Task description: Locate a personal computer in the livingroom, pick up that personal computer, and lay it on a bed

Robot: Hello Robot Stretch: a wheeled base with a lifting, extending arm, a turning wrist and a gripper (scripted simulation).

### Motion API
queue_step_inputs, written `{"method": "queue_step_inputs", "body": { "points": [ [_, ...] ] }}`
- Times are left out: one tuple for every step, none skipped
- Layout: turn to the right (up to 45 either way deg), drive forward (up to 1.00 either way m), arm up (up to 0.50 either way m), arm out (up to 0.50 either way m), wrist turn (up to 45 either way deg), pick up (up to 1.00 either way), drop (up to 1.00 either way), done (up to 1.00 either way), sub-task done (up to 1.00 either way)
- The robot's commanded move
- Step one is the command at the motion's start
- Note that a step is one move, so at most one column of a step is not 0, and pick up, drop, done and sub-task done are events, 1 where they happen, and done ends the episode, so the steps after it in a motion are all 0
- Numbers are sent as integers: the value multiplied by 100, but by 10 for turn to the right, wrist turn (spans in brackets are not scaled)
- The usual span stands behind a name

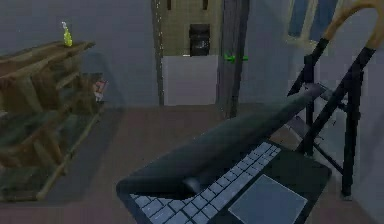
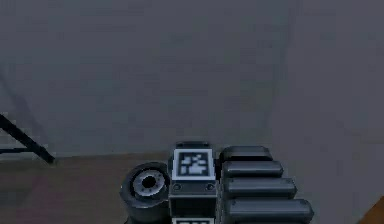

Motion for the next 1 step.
{"method": "queue_step_inputs", "body": {
  "points": [
    [0,100,0,0,0,0,0,0,0]
  ]
}}
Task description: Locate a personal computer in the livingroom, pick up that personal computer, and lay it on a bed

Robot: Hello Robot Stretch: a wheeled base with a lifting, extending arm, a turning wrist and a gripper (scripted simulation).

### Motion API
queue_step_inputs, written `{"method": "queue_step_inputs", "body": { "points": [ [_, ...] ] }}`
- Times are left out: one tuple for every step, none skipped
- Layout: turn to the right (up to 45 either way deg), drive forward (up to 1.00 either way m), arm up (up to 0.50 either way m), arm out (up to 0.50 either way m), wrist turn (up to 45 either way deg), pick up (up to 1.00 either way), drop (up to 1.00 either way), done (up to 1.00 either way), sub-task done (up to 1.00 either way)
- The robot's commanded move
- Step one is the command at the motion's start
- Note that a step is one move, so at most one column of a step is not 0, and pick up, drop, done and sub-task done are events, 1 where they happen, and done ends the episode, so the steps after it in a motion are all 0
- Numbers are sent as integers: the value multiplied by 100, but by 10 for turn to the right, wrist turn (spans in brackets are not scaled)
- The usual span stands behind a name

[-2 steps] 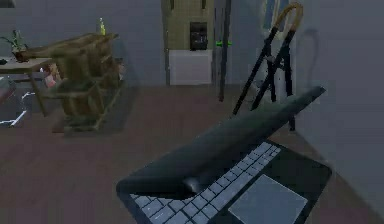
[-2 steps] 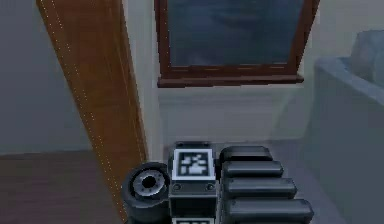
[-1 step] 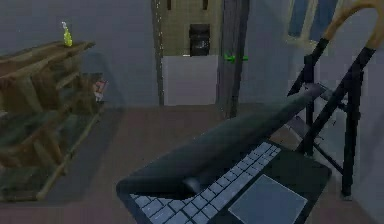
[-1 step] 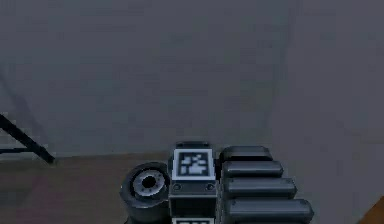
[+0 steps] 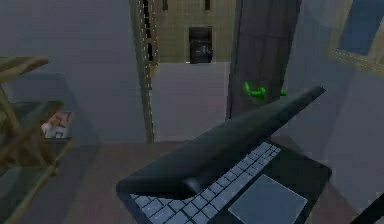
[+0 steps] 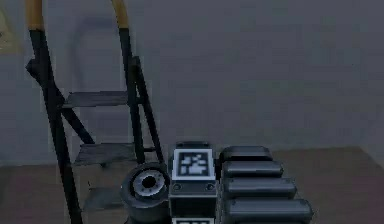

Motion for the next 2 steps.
{"method": "queue_step_inputs", "body": {
  "points": [
    [0,100,0,0,0,0,0,0,0],
    [-30,0,0,0,0,0,0,0,0]
  ]
}}
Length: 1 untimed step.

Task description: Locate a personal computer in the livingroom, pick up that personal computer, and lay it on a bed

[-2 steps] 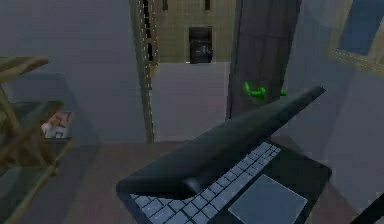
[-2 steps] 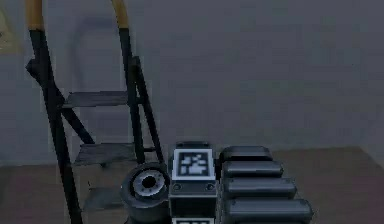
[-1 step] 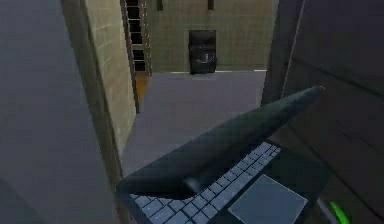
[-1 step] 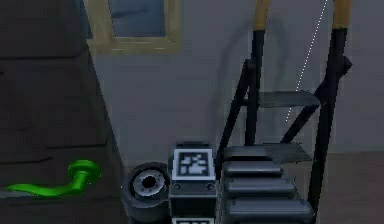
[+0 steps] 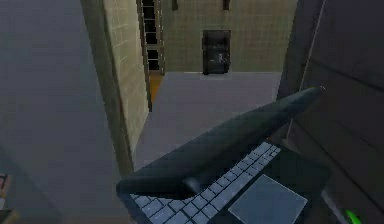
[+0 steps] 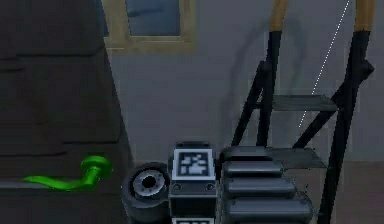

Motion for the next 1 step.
{"method": "queue_step_inputs", "body": {
  "points": [
    [0,80,0,0,0,0,0,0,0]
  ]
}}
